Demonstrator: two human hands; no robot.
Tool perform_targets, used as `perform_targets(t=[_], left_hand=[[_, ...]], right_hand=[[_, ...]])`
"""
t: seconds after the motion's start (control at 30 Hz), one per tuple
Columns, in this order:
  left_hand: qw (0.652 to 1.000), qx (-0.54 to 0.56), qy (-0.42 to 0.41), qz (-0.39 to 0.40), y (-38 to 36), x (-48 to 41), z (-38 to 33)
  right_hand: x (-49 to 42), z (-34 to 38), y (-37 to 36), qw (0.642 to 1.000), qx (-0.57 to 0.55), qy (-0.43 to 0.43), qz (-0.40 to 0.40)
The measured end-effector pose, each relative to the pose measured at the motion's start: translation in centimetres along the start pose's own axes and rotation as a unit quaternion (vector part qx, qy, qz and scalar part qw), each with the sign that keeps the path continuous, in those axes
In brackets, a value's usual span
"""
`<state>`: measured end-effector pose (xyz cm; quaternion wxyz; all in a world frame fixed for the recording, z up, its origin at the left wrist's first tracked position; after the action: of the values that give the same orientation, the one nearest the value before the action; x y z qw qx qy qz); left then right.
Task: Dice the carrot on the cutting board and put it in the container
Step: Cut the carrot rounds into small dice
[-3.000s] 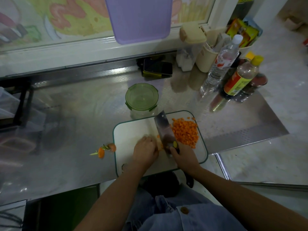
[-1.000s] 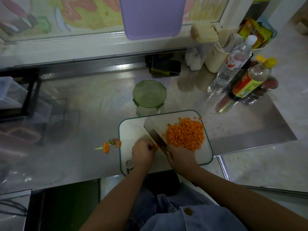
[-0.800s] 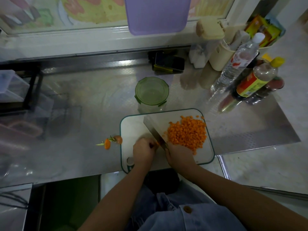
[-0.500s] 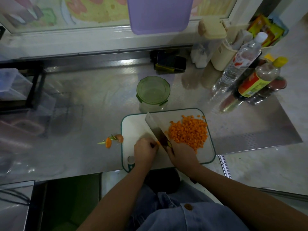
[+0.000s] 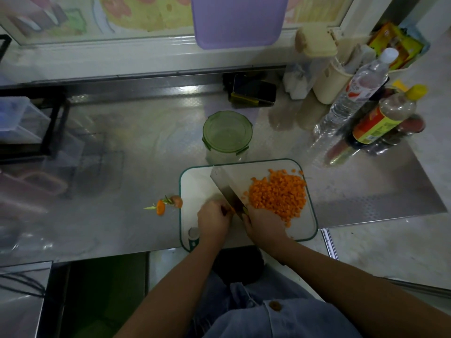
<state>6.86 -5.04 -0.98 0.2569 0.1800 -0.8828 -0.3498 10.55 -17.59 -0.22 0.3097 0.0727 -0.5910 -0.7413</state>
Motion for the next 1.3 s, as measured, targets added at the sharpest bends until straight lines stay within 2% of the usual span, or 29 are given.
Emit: perform_targets(t=[0.2, 0.63, 0.93, 1.3], left_hand=[[1.000, -0.009, 0.007, 0.000, 0.2, 0.0, 0.3], [0.999, -0.027, 0.023, 0.001, -0.2, 0.0, 0.5], [0.997, -0.077, 0.021, 0.000, 0.3, 0.4, 0.8], [0.995, -0.094, 0.036, -0.023, 0.6, 0.8, 1.2]], right_hand=[[0.4, -0.3, 0.6, 0.998, -0.051, -0.007, -0.028], [0.7, 0.6, -0.5, 1.000, 0.001, -0.002, 0.006], [0.1, 0.0, -0.2, 0.999, -0.023, -0.006, -0.024], [0.7, 1.0, -0.2, 0.999, 0.004, 0.045, 0.010]])
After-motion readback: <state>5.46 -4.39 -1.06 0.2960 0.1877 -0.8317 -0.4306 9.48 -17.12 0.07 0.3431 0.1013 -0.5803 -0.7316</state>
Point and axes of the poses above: each hand's wrist, its own x-axis away from the middle knuckle, its own y-axis out of the back of the hand, z = x × y, the point moved 6 cm from there along -x, towards the middle knuckle, and after that the axes turned 2 degrees about x, right-handed, at the moved point
